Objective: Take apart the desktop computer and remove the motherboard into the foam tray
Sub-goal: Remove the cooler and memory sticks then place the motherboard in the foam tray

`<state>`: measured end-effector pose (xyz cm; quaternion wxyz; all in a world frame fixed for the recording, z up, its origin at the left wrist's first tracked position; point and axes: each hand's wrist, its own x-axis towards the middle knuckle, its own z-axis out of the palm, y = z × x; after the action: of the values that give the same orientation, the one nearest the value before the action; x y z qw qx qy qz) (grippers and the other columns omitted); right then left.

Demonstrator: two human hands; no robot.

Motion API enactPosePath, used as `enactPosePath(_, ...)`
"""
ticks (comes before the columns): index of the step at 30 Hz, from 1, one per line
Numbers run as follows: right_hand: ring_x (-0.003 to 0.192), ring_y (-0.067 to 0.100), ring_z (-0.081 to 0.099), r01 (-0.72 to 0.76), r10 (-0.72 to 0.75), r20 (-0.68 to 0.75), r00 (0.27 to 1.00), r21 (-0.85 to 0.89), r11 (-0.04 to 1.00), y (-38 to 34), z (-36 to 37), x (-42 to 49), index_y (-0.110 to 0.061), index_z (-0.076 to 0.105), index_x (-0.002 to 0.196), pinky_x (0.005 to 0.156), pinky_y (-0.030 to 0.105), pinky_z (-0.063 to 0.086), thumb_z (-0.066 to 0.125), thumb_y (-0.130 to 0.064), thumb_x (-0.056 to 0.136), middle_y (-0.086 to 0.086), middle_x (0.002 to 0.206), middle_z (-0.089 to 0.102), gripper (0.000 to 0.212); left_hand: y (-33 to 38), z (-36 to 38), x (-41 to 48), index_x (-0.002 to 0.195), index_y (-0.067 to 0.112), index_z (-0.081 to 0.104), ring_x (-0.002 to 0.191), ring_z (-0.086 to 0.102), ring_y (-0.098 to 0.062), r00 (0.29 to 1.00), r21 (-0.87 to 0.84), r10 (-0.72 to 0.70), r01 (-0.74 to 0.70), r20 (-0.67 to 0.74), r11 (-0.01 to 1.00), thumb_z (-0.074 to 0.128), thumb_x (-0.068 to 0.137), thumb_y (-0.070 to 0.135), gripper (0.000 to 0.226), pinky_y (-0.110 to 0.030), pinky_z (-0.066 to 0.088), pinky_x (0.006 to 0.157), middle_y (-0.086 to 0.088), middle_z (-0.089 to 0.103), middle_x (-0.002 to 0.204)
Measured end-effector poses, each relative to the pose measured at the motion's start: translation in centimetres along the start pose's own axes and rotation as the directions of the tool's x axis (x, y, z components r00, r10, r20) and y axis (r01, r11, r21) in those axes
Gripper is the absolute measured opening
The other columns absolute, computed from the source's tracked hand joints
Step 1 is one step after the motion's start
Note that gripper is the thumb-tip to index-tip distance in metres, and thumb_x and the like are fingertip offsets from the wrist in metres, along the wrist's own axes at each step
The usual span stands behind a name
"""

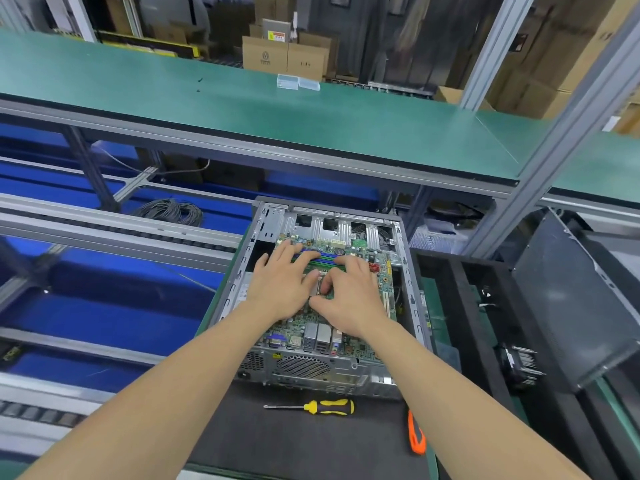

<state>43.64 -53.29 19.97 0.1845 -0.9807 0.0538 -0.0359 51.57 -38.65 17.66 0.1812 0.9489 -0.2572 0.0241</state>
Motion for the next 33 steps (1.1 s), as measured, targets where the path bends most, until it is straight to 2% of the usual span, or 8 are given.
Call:
enactPosePath(9, 0.139, 0.019, 0.027, -0.024, 0.025, -0.019, 1.0, 0.05, 0.998, -0.1, 0.1, 0.2, -0.031, 0.066, 0.074, 0.112, 0.046, 0.025, 0.059, -0.056, 0.077, -0.002, 0.141, 0.047, 0.026, -0.3, 0.0, 0.1, 0.149, 0.046, 0.038, 0.156, 0.01, -0.015, 1.0, -0.024, 0.006, -0.006, -0.008, 1.0, 0.034, 0.105, 0.05, 0.044, -0.052, 0.016, 0.124, 0.006, 0.031, 0.163)
enactPosePath(15, 0.136, 0.02, 0.033, -0.041, 0.044, -0.042, 0.998, 0.072, 0.997, -0.3, -0.2, 0.1, -0.032, 0.058, 0.067, 0.112, 0.045, 0.031, 0.058, -0.055, 0.081, -0.004, 0.129, 0.055, 0.027, -0.1, -0.1, 0.0, 0.149, 0.045, 0.038, 0.156, 0.01, -0.015, 1.0, -0.032, 0.01, -0.01, -0.008, 0.999, 0.033, 0.105, 0.05, 0.044, -0.052, 0.016, 0.124, 0.007, 0.031, 0.162)
enactPosePath(18, 0.121, 0.021, 0.042, -0.046, 0.05, -0.069, 0.996, 0.059, 0.997, -0.8, -0.7, 0.0, -0.03, 0.056, 0.066, 0.102, 0.044, 0.04, 0.056, -0.055, 0.08, -0.008, 0.104, 0.06, 0.029, -0.1, -0.2, -0.1, 0.15, 0.044, 0.039, 0.156, 0.01, -0.015, 1.0, -0.039, 0.011, -0.012, -0.006, 0.999, 0.033, 0.106, 0.049, 0.044, -0.052, 0.016, 0.124, 0.007, 0.031, 0.162)
enactPosePath(20, 0.105, 0.02, 0.049, -0.028, 0.034, -0.121, 0.992, 0.051, 0.998, -1.1, -1.3, 0.1, -0.029, 0.057, 0.068, 0.085, 0.04, 0.044, 0.055, -0.054, 0.078, -0.01, 0.088, 0.059, 0.027, 0.0, -0.4, -0.2, 0.15, 0.043, 0.039, 0.156, 0.009, -0.015, 1.0, -0.048, 0.017, -0.018, -0.003, 0.999, 0.032, 0.107, 0.047, 0.043, -0.05, 0.016, 0.124, 0.007, 0.031, 0.162)
enactPosePath(22, 0.09, 0.019, 0.054, 0.002, 0.003, -0.17, 0.986, 0.027, 1.0, -1.3, -2.1, 0.6, -0.028, 0.058, 0.072, 0.074, 0.036, 0.042, 0.055, -0.051, 0.08, -0.01, 0.083, 0.06, 0.024, 0.0, -0.4, -0.2, 0.15, 0.043, 0.04, 0.156, 0.008, -0.013, 1.0, -0.075, 0.02, -0.02, -0.007, 0.997, 0.033, 0.108, 0.042, 0.042, -0.046, 0.015, 0.124, 0.008, 0.032, 0.162)
enactPosePath(26, 0.079, 0.016, 0.054, 0.104, -0.118, -0.16, 0.98, -0.093, 0.99, -0.9, -2.8, 1.7, -0.026, 0.062, 0.08, 0.081, 0.038, 0.047, 0.051, -0.038, 0.093, -0.01, 0.08, 0.063, 0.021, 0.0, -0.7, -0.3, 0.149, 0.038, 0.046, 0.156, 0.011, -0.012, 1.0, -0.17, 0.006, -0.011, -0.027, 0.985, 0.038, 0.109, 0.028, 0.042, -0.041, 0.015, 0.124, 0.008, 0.035, 0.161)
enactPosePath(28, 0.076, 0.016, 0.055, 0.144, -0.159, -0.151, 0.976, -0.104, 0.984, -0.3, -2.7, 2.0, -0.022, 0.064, 0.085, 0.078, 0.038, 0.05, 0.05, -0.032, 0.099, -0.009, 0.08, 0.062, 0.022, 0.0, -0.9, -0.4, 0.148, 0.035, 0.048, 0.156, 0.012, -0.011, 1.0, -0.215, -0.003, -0.003, -0.026, 0.977, 0.039, 0.108, 0.022, 0.043, -0.041, 0.016, 0.124, 0.008, 0.036, 0.161)
enactPosePath(33, 0.079, 0.019, 0.059, 0.166, -0.179, -0.148, 0.973, -0.097, 0.981, 1.3, -2.0, 3.0, -0.02, 0.066, 0.096, 0.079, 0.037, 0.046, 0.043, -0.034, 0.109, -0.008, 0.086, 0.065, 0.031, -0.1, -1.0, -0.5, 0.147, 0.032, 0.051, 0.156, 0.015, -0.013, 0.999, -0.255, -0.001, -0.008, -0.034, 0.967, 0.041, 0.108, 0.017, 0.043, -0.044, 0.017, 0.124, 0.007, 0.037, 0.162)
